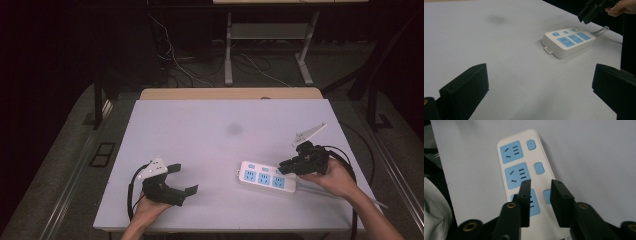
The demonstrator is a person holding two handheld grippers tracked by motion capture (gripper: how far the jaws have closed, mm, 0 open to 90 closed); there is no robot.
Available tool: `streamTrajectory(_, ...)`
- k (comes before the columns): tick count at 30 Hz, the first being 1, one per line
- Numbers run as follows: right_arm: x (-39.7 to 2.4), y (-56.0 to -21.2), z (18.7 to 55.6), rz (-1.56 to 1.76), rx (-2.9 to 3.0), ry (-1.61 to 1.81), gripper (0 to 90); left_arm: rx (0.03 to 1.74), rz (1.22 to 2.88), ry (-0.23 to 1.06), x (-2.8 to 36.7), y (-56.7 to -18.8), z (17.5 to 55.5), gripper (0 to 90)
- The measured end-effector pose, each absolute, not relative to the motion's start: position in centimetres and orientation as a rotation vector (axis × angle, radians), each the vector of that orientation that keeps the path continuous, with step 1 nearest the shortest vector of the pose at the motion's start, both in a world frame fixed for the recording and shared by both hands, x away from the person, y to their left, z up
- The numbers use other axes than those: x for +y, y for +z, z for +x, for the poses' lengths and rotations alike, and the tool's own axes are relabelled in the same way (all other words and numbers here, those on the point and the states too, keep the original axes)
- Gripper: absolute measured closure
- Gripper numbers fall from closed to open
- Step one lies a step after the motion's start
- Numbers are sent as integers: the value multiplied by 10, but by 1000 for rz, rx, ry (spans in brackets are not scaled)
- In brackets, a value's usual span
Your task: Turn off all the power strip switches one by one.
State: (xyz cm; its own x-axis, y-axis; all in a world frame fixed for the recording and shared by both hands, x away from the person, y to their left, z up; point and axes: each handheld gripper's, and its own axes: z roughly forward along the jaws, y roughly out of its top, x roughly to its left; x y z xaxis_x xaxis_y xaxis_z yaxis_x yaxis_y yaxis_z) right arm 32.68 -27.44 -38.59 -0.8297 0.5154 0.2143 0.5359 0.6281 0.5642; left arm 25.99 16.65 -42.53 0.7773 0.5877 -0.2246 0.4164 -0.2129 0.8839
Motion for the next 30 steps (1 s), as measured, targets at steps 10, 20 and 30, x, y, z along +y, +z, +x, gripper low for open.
streamTrajectory(10,-272,-390,330,-919,-2824,-967,896,766,1852,180,164,-424,260,0)
streamTrajectory(20,-269,-396,338,-937,-2815,-950,896,745,1865,163,160,-425,260,1)
streamTrajectory(30,-266,-403,341,-932,-2813,-905,896,748,1859,159,161,-426,261,1)
